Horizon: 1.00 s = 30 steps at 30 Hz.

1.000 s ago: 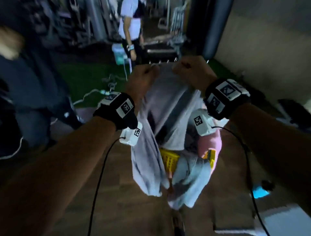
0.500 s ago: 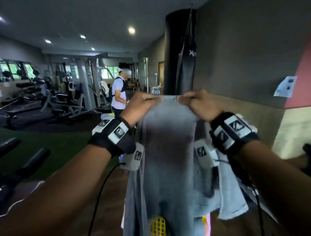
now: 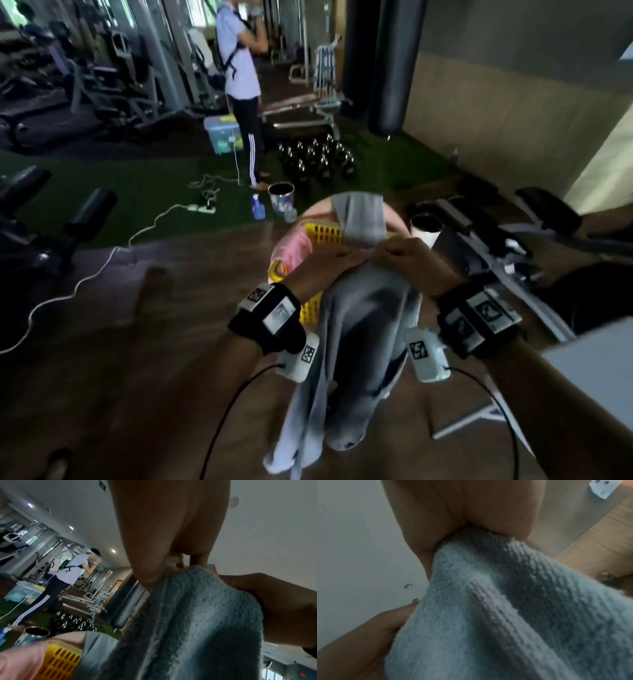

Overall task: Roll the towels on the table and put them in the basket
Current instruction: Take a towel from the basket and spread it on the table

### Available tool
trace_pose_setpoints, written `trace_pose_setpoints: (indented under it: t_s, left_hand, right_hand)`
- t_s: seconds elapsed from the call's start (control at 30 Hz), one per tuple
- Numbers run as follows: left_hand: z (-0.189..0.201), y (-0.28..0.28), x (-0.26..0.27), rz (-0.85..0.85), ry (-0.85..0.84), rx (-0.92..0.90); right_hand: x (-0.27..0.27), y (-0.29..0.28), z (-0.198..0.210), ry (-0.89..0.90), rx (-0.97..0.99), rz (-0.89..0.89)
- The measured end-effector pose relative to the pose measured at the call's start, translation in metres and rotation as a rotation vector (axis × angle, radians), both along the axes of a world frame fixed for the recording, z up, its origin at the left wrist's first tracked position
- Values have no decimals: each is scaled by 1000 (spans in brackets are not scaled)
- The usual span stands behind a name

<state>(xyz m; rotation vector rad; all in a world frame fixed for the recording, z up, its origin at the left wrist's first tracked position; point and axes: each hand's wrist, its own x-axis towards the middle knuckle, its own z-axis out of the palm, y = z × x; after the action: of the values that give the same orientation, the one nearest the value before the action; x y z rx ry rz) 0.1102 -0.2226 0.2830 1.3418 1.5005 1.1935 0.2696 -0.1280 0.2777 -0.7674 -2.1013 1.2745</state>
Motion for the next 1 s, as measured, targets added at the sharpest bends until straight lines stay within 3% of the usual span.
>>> trace_pose_setpoints:
  t_s: [0.17, 0.27, 0.3, 0.4, 0.47, 0.53, 0.6, 0.67, 0.73, 0.83, 0.9, 1.0]
  left_hand:
    - [-25, -10, 8, -39, -250, -110]
    - [-26, -11, 2, -62, -280, -90]
    - [-24, -10, -3, -61, -261, -85]
    - [-19, -4, -19, -4, -151, -27]
    - [-14, -1, -20, -38, -56, -13]
    - [-13, 1, -16, -74, -40, -38]
    - [-16, 3, -17, -65, 2, -39]
    - [-17, 6, -20, -8, 115, -2]
    - [-12, 9, -26, 23, 138, 76]
    - [-3, 13, -33, -61, 146, 166]
    - [-10, 11, -35, -83, 238, 172]
    - [-21, 8, -36, -88, 300, 130]
  right_hand:
    - [9, 6, -3, -33, 154, -152]
    - [14, 7, 0, 242, 55, -403]
    - [14, 4, 1, 291, -6, -411]
    - [-2, -22, -14, 120, -130, -52]
    - [-7, -32, -17, -7, -83, 88]
    - [-6, -25, -7, 78, -52, 14]
    - [2, -11, 7, 254, -150, -169]
    - [7, -3, 12, 369, -261, -239]
    - [3, -2, 4, 246, -234, -153]
    - [-2, -19, 7, -37, -101, 123]
    - [0, -18, 19, 48, -62, 137]
    - [4, -3, 28, 316, -293, 29]
